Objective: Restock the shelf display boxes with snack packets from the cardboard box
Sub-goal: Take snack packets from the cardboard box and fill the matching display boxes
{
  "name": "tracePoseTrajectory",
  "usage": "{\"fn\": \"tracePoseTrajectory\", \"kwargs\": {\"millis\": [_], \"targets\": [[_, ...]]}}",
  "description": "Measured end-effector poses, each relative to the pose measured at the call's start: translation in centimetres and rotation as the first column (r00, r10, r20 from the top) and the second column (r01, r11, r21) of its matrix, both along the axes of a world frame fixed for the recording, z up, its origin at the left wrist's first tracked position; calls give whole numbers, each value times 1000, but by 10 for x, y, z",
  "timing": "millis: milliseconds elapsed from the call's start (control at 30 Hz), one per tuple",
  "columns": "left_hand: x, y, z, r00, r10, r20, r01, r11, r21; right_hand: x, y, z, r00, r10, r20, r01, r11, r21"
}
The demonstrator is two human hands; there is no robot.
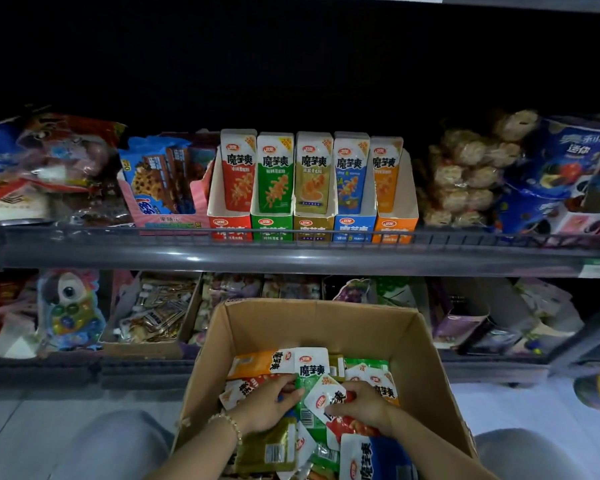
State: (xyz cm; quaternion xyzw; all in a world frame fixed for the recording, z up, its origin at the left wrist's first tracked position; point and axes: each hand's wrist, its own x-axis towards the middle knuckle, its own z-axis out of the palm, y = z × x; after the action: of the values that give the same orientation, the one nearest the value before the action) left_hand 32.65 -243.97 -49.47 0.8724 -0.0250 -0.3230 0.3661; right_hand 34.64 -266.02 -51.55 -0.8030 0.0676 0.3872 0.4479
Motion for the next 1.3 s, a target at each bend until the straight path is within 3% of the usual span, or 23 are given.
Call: {"fn": "tracePoseTrajectory", "kwargs": {"millis": [167,367,500,600,700,967,1167,1300], "targets": [[-3,-2,6,994,91,-56,-100,980,-171,2,-1,-4,989,-147,-13,147,975,168],[-2,-6,15,975,205,-85,-222,919,-326,-2,14,30,967,-205,152,139,922,362],[-5,-14,32,968,215,-127,-249,857,-451,-2,32,53,960,-210,186,108,889,445],[-6,-12,43,938,327,-117,-341,803,-489,-5,45,61,955,-233,185,120,871,477],[-5,0,58,894,436,-102,-423,750,-509,-3,49,68,927,-332,173,197,825,530],[-5,10,86,872,486,-63,-423,681,-598,19,63,107,850,-517,102,305,639,706],[-2,27,115,813,582,-10,-446,613,-652,31,69,151,860,-366,356,87,792,604],[5,49,130,761,648,31,-447,559,-698,41,75,181,894,-203,399,-67,821,567]]}}
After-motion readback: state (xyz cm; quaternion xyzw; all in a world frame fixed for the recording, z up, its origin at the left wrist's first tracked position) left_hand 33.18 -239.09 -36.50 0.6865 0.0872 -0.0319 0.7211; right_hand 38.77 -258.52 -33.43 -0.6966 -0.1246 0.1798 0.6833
